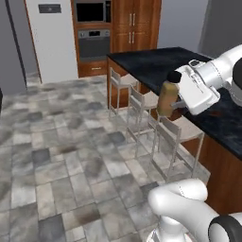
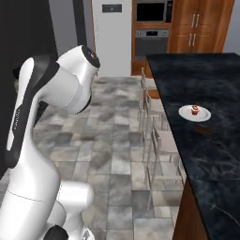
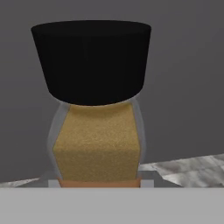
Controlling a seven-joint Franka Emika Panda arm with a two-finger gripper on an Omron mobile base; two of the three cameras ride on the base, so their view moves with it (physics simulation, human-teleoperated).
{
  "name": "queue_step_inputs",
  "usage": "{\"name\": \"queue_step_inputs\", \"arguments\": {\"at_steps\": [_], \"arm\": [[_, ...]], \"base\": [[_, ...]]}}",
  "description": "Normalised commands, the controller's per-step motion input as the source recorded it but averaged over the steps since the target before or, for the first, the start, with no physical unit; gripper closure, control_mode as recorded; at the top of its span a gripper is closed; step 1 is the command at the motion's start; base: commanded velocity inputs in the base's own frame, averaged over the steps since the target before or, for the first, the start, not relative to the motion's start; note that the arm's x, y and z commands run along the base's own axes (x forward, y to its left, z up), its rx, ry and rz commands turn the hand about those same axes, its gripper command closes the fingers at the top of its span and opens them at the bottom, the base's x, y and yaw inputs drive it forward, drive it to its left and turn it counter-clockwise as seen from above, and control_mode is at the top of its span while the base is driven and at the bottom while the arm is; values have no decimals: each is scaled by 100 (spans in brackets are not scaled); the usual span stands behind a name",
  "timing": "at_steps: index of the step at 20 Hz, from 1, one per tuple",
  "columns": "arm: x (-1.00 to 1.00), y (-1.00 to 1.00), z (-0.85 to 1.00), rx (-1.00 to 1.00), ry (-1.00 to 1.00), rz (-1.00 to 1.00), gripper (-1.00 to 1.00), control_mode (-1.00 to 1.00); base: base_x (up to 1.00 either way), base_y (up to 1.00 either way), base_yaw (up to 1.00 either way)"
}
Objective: Take the cinnamon bottle from the cabinet and place it on the dining table, next to the plate with the cupcake. Then take the chocolate from the dining counter and place it on the cupcake plate.
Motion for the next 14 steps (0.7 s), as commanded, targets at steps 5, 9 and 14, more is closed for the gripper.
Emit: {"name": "queue_step_inputs", "arguments": {"at_steps": [5, 9, 14], "arm": [[0, 0, 0, 0, 0, 0, 100, 100], [0, 0, 0, 0, 0, 0, 100, 100], [0, 0, 0, 0, 0, 0, 100, 100]], "base": [[56, 23, -54], [48, 30, -65], [45, 31, -69]]}}
